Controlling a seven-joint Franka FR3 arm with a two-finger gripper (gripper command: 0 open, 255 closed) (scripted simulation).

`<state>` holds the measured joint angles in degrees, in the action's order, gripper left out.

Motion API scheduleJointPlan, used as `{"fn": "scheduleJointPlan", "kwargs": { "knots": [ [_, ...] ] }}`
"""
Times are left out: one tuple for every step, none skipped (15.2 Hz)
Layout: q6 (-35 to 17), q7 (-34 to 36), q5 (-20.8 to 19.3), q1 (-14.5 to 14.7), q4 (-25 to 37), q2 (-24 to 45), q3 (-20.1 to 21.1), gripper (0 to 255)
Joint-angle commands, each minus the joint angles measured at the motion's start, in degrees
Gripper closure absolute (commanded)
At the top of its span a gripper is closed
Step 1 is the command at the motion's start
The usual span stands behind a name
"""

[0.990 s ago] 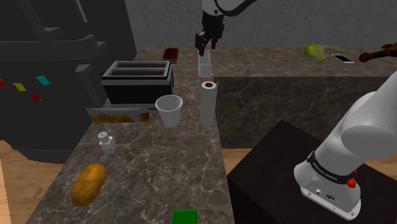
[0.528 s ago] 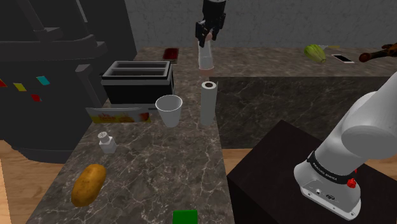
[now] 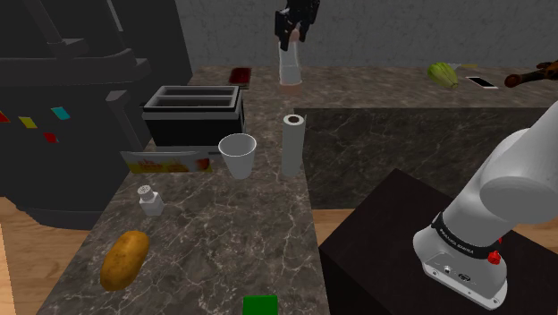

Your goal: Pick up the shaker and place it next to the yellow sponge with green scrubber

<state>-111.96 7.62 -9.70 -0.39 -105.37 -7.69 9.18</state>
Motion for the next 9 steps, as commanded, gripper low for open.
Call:
{"fn": "scheduleJointPlan", "kwargs": {
  "knots": [
    [1.6, -0.2, 0.0, 0.0, 1.9, 0.3, 0.0, 255],
    [2.4, -0.4, 0.1, 0.0, 2.8, 0.4, 0.0, 255],
    [3.1, -0.5, 0.1, 0.0, 3.7, 0.5, 0.1, 255],
    [3.9, -0.6, 0.1, 0.0, 4.6, 0.7, 0.1, 255],
    [4.4, -0.6, 0.1, 0.0, 5.1, 0.8, 0.1, 255],
    [4.5, 0.4, 0.2, 0.5, 3.8, -0.5, 0.7, 255],
    [4.6, 1.4, 0.2, 1.0, 2.5, -1.8, 1.2, 255],
    [4.8, 2.5, 0.3, 1.4, 1.4, -3.0, 1.9, 255],
    [5.0, 3.5, 0.4, 1.9, 0.3, -4.1, 2.5, 255]
  ]
}}
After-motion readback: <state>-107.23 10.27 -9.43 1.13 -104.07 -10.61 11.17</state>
